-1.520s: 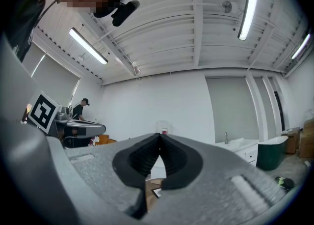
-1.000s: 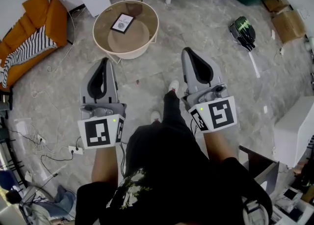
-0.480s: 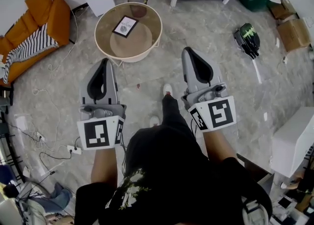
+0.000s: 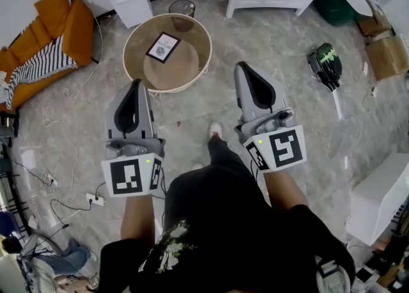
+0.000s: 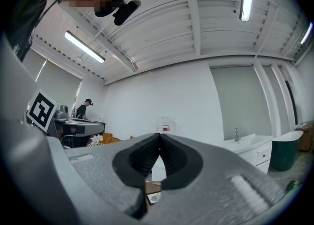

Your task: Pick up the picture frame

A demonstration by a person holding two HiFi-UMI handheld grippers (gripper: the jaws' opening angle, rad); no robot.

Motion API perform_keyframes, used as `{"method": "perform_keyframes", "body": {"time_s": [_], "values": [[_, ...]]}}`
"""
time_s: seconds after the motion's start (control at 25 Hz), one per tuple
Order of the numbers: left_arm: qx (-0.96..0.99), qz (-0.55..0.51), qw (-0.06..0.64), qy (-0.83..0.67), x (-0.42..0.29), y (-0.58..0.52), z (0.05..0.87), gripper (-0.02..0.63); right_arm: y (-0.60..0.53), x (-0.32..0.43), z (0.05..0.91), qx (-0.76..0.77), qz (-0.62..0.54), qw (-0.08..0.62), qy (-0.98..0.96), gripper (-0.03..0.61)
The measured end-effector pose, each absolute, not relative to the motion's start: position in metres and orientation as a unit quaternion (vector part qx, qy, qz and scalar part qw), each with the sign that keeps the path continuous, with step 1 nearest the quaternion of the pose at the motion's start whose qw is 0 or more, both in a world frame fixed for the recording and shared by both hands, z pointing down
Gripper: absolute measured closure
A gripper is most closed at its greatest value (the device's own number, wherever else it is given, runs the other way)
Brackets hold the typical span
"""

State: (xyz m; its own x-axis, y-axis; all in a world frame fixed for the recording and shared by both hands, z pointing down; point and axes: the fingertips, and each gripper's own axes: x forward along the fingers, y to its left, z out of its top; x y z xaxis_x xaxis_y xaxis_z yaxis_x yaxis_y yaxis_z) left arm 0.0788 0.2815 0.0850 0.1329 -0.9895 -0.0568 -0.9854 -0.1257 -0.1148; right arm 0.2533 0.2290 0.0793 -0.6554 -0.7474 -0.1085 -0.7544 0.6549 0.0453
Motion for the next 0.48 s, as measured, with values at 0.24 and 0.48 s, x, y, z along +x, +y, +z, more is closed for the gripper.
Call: {"method": "perform_keyframes", "body": {"time_s": [0.24,0.48], "values": [[-0.739,-0.020,0.062,0.671,0.085,0.233,0.080,0.601,0.175,0.259,0.078,-0.396,0.039,0.037,0.917,0.583],[-0.726,-0.018,0.061,0.685,0.093,0.197,0.076,0.601,0.133,0.263,0.073,-0.374,0.037,0.048,0.925,0.583]]}}
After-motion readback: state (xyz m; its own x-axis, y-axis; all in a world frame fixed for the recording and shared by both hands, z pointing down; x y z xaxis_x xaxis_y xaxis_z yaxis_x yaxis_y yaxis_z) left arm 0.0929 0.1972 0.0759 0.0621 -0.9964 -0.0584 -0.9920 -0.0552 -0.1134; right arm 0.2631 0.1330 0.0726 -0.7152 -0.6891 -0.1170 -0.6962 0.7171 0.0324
